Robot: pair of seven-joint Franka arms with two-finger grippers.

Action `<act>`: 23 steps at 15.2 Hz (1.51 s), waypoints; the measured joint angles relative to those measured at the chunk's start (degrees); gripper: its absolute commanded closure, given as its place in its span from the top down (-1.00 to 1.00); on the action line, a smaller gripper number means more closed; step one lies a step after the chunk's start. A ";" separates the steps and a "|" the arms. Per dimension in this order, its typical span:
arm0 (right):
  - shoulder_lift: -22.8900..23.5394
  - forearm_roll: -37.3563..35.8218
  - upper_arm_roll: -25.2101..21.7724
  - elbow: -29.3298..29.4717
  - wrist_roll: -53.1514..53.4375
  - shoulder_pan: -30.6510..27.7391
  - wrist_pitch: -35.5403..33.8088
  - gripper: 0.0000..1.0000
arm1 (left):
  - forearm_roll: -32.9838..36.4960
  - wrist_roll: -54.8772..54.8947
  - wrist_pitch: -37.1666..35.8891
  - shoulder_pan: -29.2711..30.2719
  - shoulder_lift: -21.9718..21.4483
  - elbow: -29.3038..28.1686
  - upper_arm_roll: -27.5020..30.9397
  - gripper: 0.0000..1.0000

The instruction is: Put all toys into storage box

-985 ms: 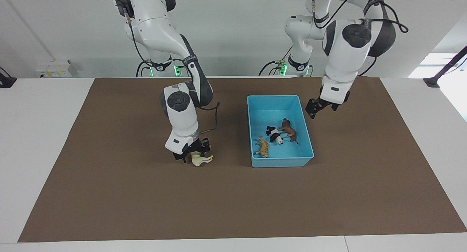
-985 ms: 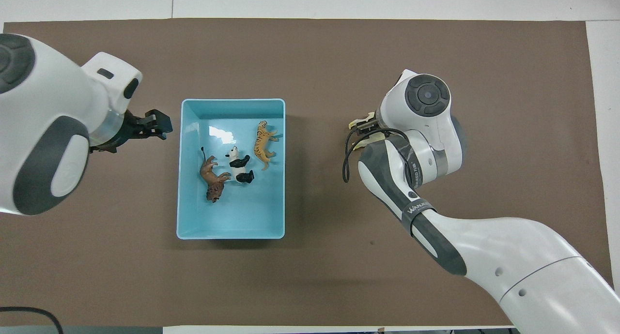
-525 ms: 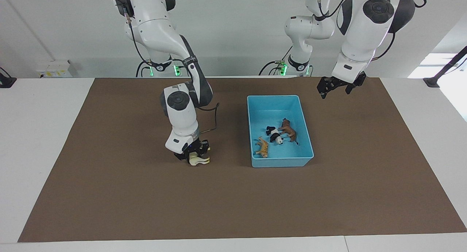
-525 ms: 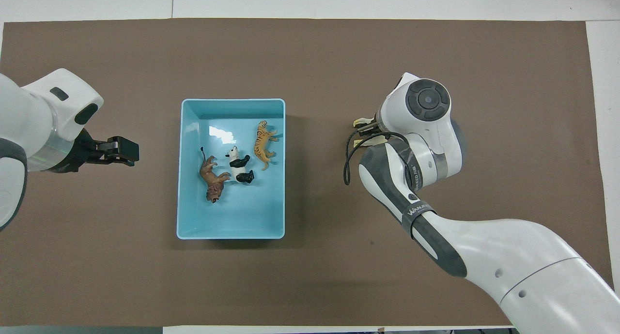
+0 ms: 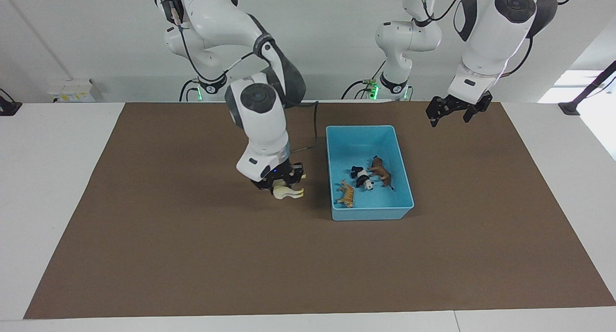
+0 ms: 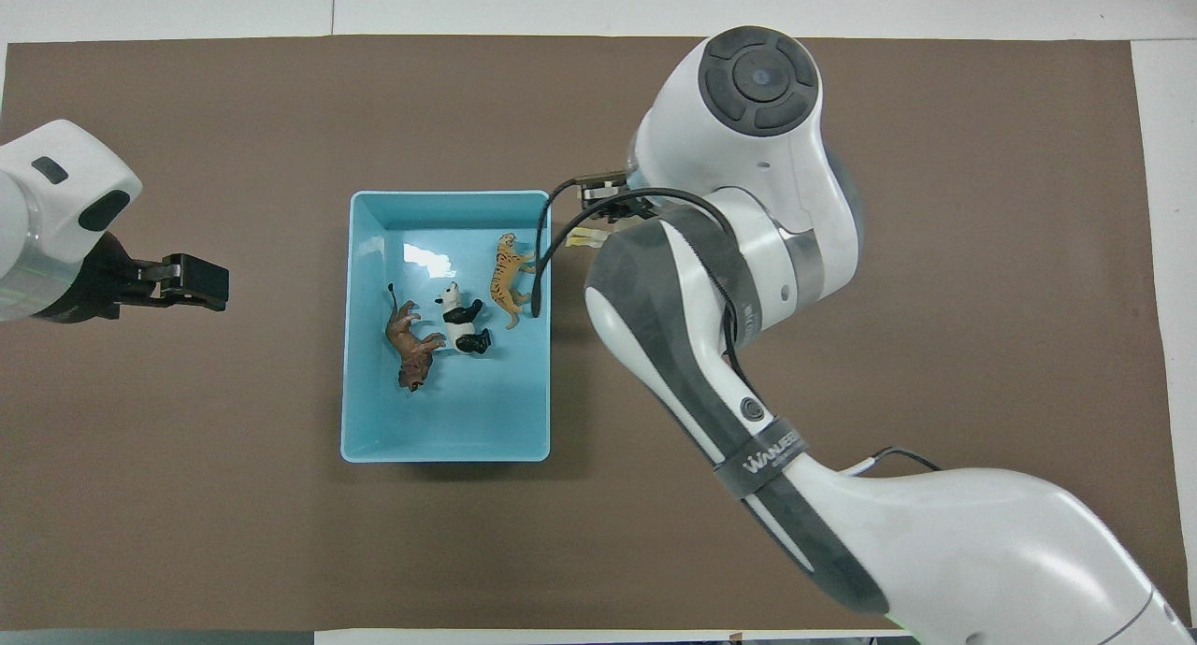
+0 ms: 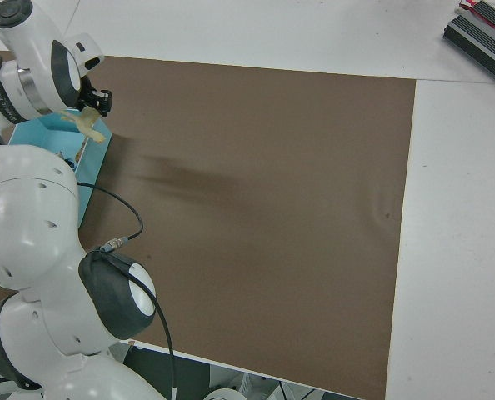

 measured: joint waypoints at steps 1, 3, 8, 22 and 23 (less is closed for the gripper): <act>1.05 0.40 0.03 -0.29 3.07 2.83 4.70 -1.00 | -0.12 0.14 0.00 0.26 0.31 0.16 -0.17 1.00; 3.29 0.49 0.04 -2.96 6.11 7.20 12.46 -1.00 | -0.24 0.17 -0.08 0.42 0.55 0.15 -0.64 1.00; 5.43 0.54 -0.13 -7.69 15.94 10.87 16.72 1.00 | -0.26 0.86 -0.40 0.65 0.05 -1.33 -0.85 1.00; -7.27 -1.37 -10.88 -1.98 -20.69 -14.01 -4.69 1.00 | -0.36 1.83 -0.11 0.69 0.75 -0.26 -1.03 1.00; -7.21 -1.37 -10.86 -2.59 -24.10 -16.95 -4.99 1.00 | -0.36 1.83 -0.12 0.84 0.98 -0.05 -1.03 1.00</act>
